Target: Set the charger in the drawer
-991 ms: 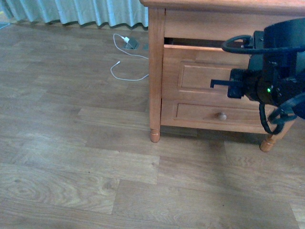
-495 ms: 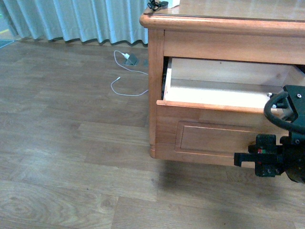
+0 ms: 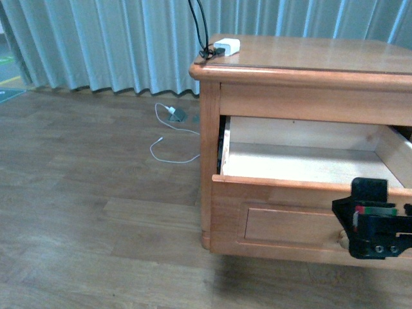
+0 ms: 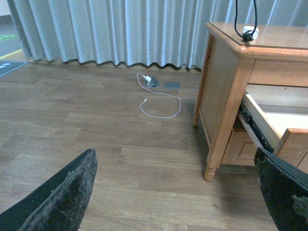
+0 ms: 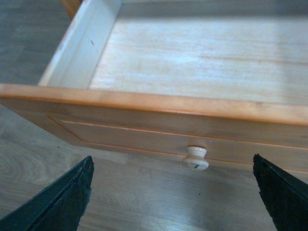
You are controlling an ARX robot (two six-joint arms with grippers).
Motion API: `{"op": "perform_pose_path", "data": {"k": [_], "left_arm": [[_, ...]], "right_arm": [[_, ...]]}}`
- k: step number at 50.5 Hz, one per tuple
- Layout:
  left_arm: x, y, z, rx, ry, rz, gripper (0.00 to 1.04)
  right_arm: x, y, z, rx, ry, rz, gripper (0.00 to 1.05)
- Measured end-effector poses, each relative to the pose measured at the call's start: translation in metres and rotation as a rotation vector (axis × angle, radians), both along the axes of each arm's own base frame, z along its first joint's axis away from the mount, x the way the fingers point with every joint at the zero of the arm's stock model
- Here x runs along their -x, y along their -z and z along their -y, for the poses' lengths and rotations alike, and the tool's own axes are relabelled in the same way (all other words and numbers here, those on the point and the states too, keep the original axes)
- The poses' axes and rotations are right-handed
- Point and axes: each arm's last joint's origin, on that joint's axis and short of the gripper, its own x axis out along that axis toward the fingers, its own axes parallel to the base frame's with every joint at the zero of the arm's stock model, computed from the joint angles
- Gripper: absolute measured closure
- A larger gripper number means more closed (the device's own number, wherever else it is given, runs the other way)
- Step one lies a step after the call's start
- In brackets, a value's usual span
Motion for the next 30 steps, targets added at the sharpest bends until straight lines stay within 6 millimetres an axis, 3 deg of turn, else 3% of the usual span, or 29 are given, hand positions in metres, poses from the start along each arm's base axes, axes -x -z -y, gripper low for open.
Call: {"op": "perform_pose_path", "data": {"k": [14,24,30], "left_arm": [[0.000,0.000,0.000,0.000,0.000,0.000,0.06],[0.000,0.000,0.000,0.000,0.000,0.000,0.06],[0.000,0.000,0.000,0.000,0.000,0.000,0.06]], "right_arm": [[0.035,-0.053,0.020,-0.028,-0.001,0.115,0.08],[0.075,-0.062,0.040,-0.040,0.030,0.163,0.08],[0.081,-0.065,0.043,-0.038,0.042,0.186,0.08]]}}
